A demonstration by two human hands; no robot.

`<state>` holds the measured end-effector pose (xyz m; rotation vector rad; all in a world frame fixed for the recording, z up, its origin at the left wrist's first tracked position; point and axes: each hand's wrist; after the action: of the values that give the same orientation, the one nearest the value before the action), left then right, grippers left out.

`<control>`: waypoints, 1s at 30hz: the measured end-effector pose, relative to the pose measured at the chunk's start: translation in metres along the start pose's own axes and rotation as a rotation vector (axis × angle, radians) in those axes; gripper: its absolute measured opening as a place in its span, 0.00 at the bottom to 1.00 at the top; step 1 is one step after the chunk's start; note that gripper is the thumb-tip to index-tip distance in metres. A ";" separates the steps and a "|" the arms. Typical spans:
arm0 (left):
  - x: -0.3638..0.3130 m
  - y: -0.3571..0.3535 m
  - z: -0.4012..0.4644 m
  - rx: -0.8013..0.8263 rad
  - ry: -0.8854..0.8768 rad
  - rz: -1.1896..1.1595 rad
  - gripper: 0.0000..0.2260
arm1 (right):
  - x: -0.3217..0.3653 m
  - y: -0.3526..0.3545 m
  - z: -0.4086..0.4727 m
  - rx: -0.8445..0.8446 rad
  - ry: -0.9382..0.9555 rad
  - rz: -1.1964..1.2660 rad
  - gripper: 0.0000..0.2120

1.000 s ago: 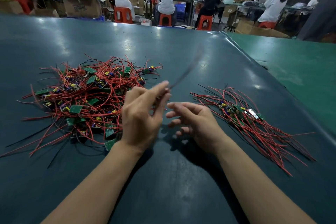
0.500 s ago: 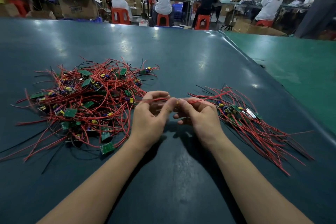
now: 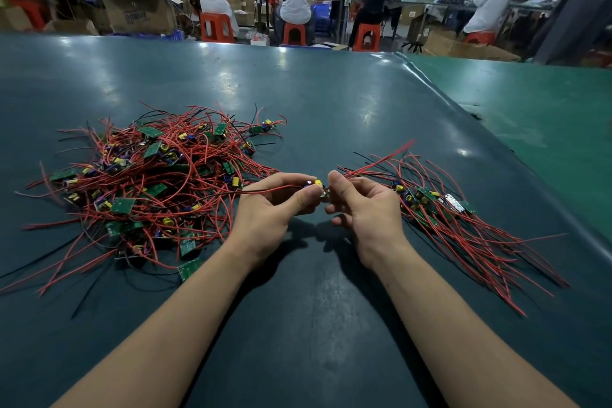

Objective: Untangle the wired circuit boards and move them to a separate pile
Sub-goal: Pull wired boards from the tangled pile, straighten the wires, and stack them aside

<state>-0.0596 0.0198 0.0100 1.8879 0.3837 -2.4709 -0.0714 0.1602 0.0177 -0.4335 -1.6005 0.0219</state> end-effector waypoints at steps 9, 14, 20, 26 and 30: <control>-0.003 0.002 0.010 -0.178 0.308 -0.372 0.08 | 0.000 0.001 -0.004 0.229 0.200 -0.219 0.11; -0.003 -0.002 0.006 -0.013 0.278 -0.250 0.05 | 0.002 0.002 0.001 0.222 0.036 -0.063 0.09; -0.001 -0.003 0.004 0.065 0.250 -0.140 0.05 | 0.002 0.004 0.002 0.290 -0.088 0.002 0.09; -0.006 -0.002 0.003 0.125 0.296 -0.128 0.12 | 0.002 0.004 0.003 0.263 -0.054 0.030 0.05; -0.003 -0.003 0.004 0.081 0.280 -0.086 0.05 | 0.000 0.001 0.001 0.244 0.019 -0.022 0.08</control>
<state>-0.0635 0.0212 0.0142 2.3057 0.3805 -2.3065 -0.0725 0.1617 0.0172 -0.2260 -1.5605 0.1941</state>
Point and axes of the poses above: each hand's wrist, its own z-axis towards the middle knuckle, its own y-axis out of the back of the hand, x = y × z, and after that the axes turned 9 degrees about -x, right-handed
